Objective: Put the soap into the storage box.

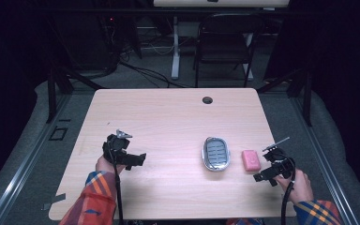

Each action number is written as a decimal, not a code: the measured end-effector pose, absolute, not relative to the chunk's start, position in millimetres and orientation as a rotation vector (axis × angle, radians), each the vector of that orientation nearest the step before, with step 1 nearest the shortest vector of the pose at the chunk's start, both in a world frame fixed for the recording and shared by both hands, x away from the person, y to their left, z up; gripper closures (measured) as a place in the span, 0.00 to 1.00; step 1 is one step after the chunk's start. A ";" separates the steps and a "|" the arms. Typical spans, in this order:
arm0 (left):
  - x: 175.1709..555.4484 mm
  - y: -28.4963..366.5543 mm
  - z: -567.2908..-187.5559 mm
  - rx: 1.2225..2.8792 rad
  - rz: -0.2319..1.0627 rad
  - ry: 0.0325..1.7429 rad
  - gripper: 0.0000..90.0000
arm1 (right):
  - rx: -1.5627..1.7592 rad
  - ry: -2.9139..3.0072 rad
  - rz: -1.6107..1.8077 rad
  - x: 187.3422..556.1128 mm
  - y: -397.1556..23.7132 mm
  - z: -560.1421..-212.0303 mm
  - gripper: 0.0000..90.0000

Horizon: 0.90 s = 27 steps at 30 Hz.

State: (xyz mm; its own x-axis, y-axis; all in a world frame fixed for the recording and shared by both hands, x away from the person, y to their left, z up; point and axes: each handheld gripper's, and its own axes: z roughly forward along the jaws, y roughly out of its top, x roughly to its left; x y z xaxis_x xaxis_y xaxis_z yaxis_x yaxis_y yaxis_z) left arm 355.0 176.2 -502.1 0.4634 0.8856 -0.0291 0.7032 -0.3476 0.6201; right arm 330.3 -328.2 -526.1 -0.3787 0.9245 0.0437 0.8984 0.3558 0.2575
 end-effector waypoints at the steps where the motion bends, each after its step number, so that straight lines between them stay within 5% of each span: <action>1: 355.2 175.7 -502.3 2.153 0.425 1.318 0.00 | 1.684 2.498 0.363 330.2 -328.0 -526.2 0.00; 27: 357.3 173.1 -502.7 2.161 0.412 1.307 0.00 | 1.674 2.509 0.340 350.7 -321.1 -527.0 0.00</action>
State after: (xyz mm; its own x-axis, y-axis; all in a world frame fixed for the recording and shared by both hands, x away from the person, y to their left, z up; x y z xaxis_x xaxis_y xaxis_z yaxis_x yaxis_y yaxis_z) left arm 357.3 173.1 -502.7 0.4739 0.8800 -0.0317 0.7029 -0.3564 0.6155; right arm 350.7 -321.1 -527.0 -0.3877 0.9211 0.0356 0.8974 0.3683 0.2431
